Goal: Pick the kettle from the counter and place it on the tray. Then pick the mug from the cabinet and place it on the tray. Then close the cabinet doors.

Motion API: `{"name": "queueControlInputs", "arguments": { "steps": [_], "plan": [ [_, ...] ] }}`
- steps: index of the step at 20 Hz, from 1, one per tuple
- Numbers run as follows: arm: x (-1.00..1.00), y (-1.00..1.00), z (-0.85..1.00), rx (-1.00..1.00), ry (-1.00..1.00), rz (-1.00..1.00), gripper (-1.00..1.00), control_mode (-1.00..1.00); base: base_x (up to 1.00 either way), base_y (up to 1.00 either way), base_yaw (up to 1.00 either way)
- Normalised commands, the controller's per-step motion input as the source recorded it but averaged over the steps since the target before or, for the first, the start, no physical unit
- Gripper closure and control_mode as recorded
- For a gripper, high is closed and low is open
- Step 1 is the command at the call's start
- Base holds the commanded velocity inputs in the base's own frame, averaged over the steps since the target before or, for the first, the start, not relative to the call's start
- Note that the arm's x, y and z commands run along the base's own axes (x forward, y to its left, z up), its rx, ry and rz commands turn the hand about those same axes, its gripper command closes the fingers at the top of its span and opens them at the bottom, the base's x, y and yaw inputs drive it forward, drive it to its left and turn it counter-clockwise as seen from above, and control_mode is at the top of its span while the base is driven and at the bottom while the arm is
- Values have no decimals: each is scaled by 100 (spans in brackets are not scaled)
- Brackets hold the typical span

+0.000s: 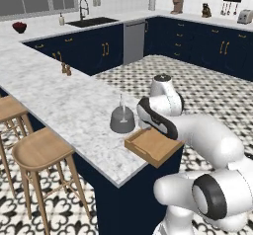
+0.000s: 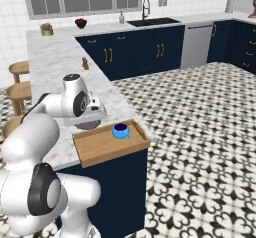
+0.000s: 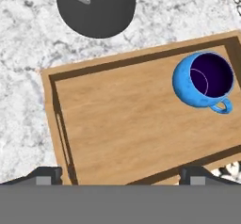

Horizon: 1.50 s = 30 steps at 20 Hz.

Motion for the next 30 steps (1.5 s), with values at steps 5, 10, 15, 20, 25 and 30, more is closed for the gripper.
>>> {"name": "queueControlInputs", "arguments": {
  "steps": [5,10,15,20,25,30],
  "plan": [
    [-34,64,34,8,-3,-13,-100,-100,0,0,0],
    [-3,61,33,10,-7,-8,-100,-100,0,0,0],
    [22,56,18,8,-9,-10,-100,-100,0,0,0],
    [50,11,2,0,-1,-16,-100,-100,0,0,0],
    [52,-12,0,0,1,-4,-100,-100,0,0,0],
    [63,-8,0,0,3,0,-100,-100,0,0,0]
  ]
}}
